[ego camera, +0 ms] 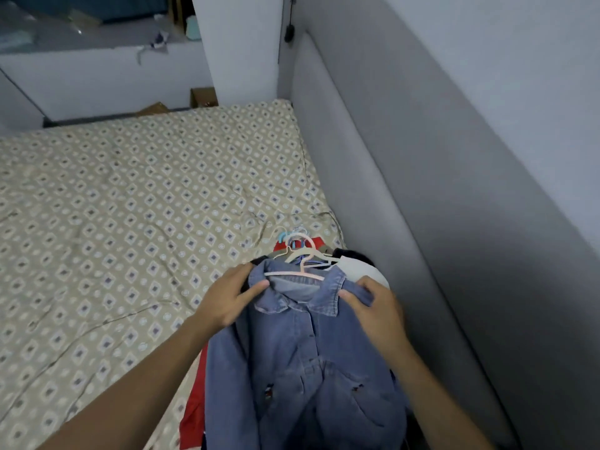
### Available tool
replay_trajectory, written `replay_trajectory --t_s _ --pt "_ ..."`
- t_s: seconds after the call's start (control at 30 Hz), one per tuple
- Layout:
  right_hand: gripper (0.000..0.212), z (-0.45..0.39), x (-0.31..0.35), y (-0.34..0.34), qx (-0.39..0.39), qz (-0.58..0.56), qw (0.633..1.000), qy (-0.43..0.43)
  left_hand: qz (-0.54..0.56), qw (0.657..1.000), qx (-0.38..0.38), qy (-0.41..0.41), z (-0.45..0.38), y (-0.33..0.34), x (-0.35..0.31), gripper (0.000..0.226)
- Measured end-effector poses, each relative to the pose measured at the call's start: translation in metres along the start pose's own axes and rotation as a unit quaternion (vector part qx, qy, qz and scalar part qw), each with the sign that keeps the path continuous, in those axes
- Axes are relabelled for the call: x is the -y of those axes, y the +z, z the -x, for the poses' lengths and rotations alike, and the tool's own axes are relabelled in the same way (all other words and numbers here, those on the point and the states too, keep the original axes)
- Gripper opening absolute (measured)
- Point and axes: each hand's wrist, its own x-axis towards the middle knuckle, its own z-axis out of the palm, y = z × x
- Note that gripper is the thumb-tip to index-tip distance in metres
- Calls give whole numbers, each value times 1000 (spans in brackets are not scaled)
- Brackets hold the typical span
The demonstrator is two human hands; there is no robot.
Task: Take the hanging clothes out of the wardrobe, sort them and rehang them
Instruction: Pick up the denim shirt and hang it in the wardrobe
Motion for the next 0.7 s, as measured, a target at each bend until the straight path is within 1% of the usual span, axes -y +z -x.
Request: replay_trajectory --t_s 0.07,0.2,0.3,0.4,0.53,0.7 --pt "40 38 19 -17 -31 -4 999 -9 2 998 -2 59 21 -18 -20 43" --pt "44 131 55 -45 -116 21 993 -13 -2 989 -3 148 65 -46 -65 52" --pt "37 201 74 -62 -171 21 985 -8 15 977 1 213 94 -62 -100 52" --pt "28 273 96 -78 -226 -9 974 -23 16 957 5 288 118 -74 -140 58" --pt "23 371 119 -88 -322 -33 946 -6 1 918 13 395 151 -85 -209 63" --pt "31 496 145 -87 -430 -37 902 13 -8 841 39 540 203 -79 -297 56"
